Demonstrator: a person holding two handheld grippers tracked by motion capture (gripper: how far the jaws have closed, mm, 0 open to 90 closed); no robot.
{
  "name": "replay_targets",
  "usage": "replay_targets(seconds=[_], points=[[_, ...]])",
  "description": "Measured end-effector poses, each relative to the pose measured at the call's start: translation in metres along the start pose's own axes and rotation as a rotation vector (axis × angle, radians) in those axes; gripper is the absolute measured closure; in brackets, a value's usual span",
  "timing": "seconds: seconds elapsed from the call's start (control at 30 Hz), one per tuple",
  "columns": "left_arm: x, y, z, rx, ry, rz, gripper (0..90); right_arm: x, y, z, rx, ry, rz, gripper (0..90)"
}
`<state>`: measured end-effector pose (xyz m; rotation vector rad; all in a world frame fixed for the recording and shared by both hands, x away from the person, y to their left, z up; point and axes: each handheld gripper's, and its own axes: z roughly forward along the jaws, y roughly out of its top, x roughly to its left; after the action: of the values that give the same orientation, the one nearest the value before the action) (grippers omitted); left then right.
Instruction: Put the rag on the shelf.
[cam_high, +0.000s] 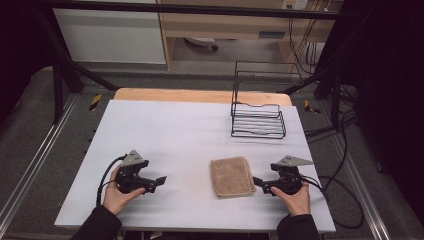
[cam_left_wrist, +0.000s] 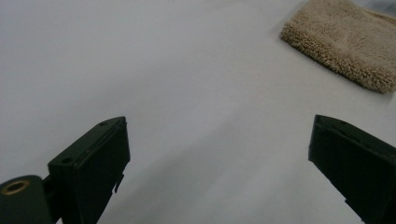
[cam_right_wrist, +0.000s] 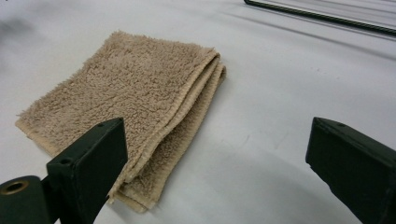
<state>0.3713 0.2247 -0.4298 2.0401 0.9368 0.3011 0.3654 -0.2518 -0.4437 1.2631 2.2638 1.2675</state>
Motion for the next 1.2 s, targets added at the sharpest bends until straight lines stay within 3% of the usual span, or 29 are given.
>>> replay_targets(seconds=[0.37, 0.57, 1.2], points=[[-0.024, 0.026, 0.032, 0.029, -0.042, 0.034, 6.7, 0.0, 0.0, -0.002, -0.001, 0.008, -0.007, 4.3], [-0.034, 0.041, 0.046, 0.019, -0.059, 0.035, 7.6, 0.0, -0.001, -0.002, -0.001, 0.007, -0.006, 4.0], [-0.052, 0.071, 0.085, 0.029, -0.071, 0.025, 10.3, 0.0, -0.001, -0.003, -0.007, 0.003, -0.005, 3.5]])
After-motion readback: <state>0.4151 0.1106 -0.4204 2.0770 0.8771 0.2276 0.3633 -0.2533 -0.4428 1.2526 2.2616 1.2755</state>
